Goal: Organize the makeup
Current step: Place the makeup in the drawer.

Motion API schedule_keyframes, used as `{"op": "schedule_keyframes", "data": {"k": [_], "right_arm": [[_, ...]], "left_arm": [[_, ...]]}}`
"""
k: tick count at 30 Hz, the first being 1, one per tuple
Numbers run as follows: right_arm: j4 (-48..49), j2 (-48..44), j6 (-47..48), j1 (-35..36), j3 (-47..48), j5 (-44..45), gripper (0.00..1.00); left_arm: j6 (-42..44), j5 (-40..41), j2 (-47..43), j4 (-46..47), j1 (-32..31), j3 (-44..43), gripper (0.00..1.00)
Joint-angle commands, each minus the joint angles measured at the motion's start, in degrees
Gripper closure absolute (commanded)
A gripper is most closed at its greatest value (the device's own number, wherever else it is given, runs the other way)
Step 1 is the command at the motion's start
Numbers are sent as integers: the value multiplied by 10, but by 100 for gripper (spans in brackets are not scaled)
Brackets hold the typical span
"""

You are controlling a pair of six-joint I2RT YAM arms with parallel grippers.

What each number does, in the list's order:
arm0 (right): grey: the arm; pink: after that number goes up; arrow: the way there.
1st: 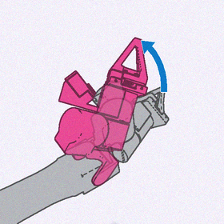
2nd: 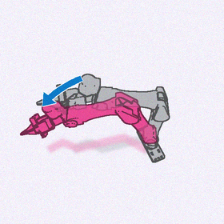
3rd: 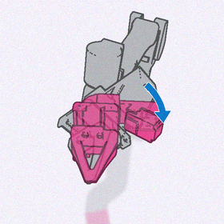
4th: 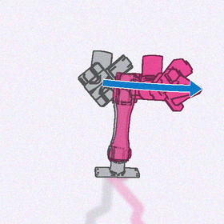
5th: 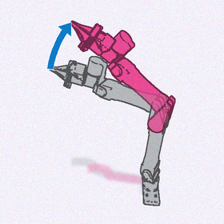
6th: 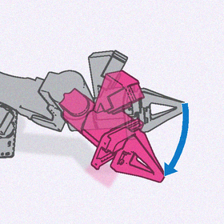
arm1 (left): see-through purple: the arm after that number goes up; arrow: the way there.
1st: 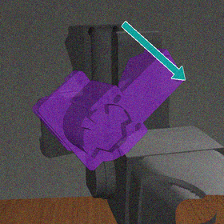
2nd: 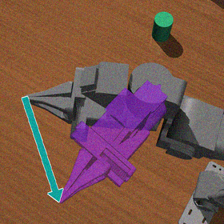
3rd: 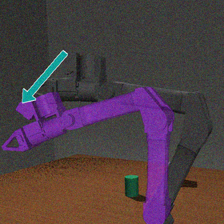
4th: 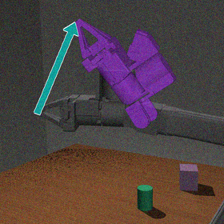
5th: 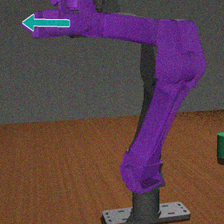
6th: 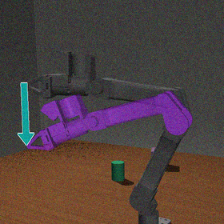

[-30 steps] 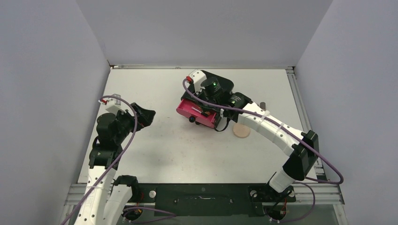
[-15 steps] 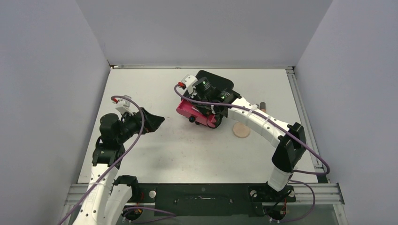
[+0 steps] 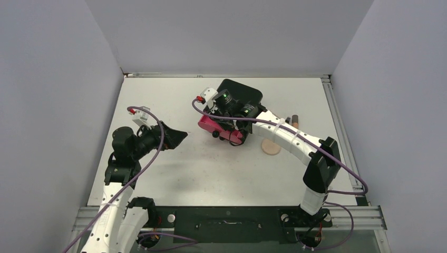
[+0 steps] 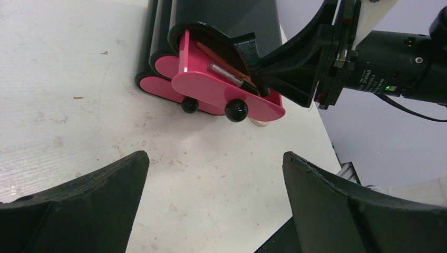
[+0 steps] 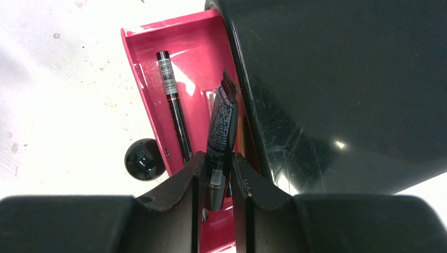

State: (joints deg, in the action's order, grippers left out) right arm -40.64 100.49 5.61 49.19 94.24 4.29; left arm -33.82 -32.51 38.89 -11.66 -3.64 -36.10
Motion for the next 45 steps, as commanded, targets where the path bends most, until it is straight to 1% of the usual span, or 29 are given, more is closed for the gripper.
{"op": "schedule_keyframes", "data": {"k": [1, 11, 20, 26, 29, 35, 38, 41, 43, 44, 45], "right_arm": [[1, 12, 9, 3, 18, 24, 81], [11, 18, 5, 4, 27, 8, 80], [12, 18, -6, 5, 31, 17, 77], [11, 19, -17, 9, 33, 21, 74], [8, 22, -19, 11, 39, 34, 70], [10, 11, -22, 12, 62, 23, 69], [38, -16, -33, 13, 61, 12, 66], [85, -58, -43, 12, 42, 13, 62], [132, -86, -50, 9, 17, 23, 56], [153, -103, -53, 7, 5, 32, 52], [176, -118, -56, 4, -10, 46, 47]], "left_arm": [[-2, -47, 10, 52, 3, 1, 4], [-5, -74, 25, 58, 2, 7, 4], [-19, -87, 31, 79, 2, 16, 4], [4, -79, 32, 43, 2, 10, 4], [6, -71, 31, 35, 2, 11, 4], [5, -71, 50, 35, 2, 12, 4], [1, -86, 69, 43, 0, 12, 4], [-5, -86, 92, 46, -12, 8, 4], [-9, -77, 103, 52, -37, 5, 4], [-7, -59, 105, 50, -53, 1, 4], [-3, -33, 107, 46, -68, -3, 4]]}}
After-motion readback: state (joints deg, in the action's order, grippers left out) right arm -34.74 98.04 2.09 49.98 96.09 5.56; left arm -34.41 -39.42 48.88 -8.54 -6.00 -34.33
